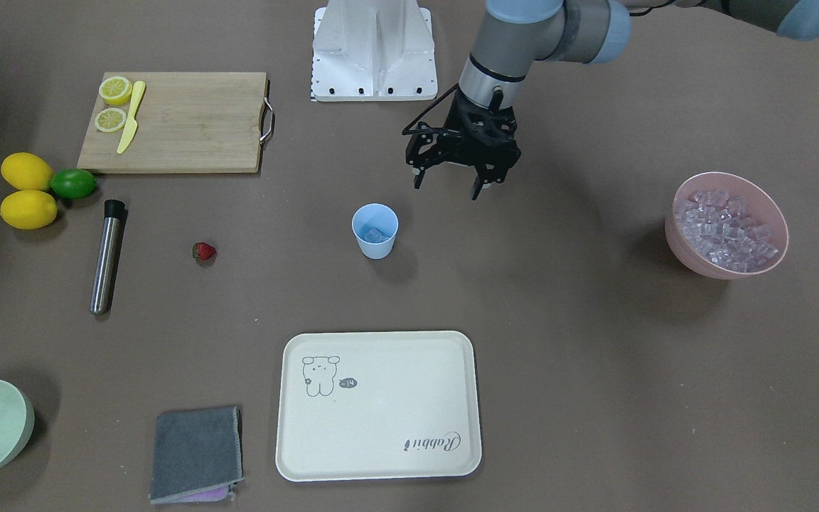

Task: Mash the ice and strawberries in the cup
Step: 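Release the cube into the cup and return the left gripper to the bowl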

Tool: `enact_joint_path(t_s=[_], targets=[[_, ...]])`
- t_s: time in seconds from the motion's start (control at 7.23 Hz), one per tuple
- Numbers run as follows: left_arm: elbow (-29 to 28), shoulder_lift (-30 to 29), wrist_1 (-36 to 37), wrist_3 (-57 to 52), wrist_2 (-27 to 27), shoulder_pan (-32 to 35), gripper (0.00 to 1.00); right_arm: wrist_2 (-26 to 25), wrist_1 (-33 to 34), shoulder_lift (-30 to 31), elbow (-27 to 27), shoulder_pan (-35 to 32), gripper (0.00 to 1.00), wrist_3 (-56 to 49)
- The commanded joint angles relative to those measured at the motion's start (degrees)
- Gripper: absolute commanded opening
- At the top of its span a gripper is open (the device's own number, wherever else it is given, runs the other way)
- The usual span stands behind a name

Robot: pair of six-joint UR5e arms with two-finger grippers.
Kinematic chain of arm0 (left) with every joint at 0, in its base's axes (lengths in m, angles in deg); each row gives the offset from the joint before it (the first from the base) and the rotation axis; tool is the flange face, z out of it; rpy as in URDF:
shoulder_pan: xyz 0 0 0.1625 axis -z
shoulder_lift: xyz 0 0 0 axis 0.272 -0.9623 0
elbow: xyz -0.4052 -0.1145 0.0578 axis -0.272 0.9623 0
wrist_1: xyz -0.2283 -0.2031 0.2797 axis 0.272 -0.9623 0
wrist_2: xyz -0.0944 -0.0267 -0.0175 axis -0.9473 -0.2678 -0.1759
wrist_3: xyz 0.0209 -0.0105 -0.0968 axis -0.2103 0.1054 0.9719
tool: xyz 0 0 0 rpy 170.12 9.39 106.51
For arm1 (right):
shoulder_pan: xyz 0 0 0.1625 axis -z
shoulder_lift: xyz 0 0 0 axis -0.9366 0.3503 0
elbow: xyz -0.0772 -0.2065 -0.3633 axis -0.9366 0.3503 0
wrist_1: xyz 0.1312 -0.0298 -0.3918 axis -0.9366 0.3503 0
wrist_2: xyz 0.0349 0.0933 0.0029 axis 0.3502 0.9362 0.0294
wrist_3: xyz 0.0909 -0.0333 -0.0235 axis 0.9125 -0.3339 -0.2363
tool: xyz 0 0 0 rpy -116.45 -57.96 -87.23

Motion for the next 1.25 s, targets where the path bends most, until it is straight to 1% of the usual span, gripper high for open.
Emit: enact_joint_path(t_s=[0.0, 0.14, 0.28, 0.42, 0.55, 0.69, 0.83, 0.97, 1.11], targets=[[4.82, 9.67, 4.36, -16.95, -11.48, 11.62, 1.00, 0.00, 0.00, 0.00, 0.01, 0.00, 1.00, 0.01], [5.09, 14.69, 4.02, -25.99, -14.13, 17.25, 1.00, 0.00, 0.00, 0.09, 0.01, 0.00, 1.00, 0.01], [5.44, 19.52, 3.92, -35.31, -14.68, 21.13, 1.00, 0.00, 0.00, 0.09, 0.01, 0.00, 1.00, -0.08], [5.18, 23.57, 3.58, -42.28, -14.69, 23.87, 1.00, 0.09, 0.00, 0.18, 0.01, 0.00, 1.00, -0.08], [4.49, 27.70, 0.70, -46.96, -14.69, 26.16, 1.00, 0.09, 0.00, 0.18, 0.10, 0.00, 1.00, -0.08], [2.04, 31.14, -4.55, -47.26, -14.69, 26.36, 1.00, 0.09, 0.00, 0.18, 0.10, 0.00, 1.00, -0.16], [-2.77, 32.13, -11.56, -47.18, -14.69, 26.36, 1.00, 0.09, 0.00, 0.18, 0.10, 0.00, 1.00, -0.16], [-6.56, 32.31, -16.42, -46.57, -15.30, 26.36, 1.00, 0.09, -0.09, 0.18, 0.10, 0.00, 1.00, -0.16], [-5.64, 34.23, -16.90, -43.17, -18.43, 26.36, 1.00, 0.18, 0.00, 0.18, 0.01, 0.00, 1.00, -0.16]])
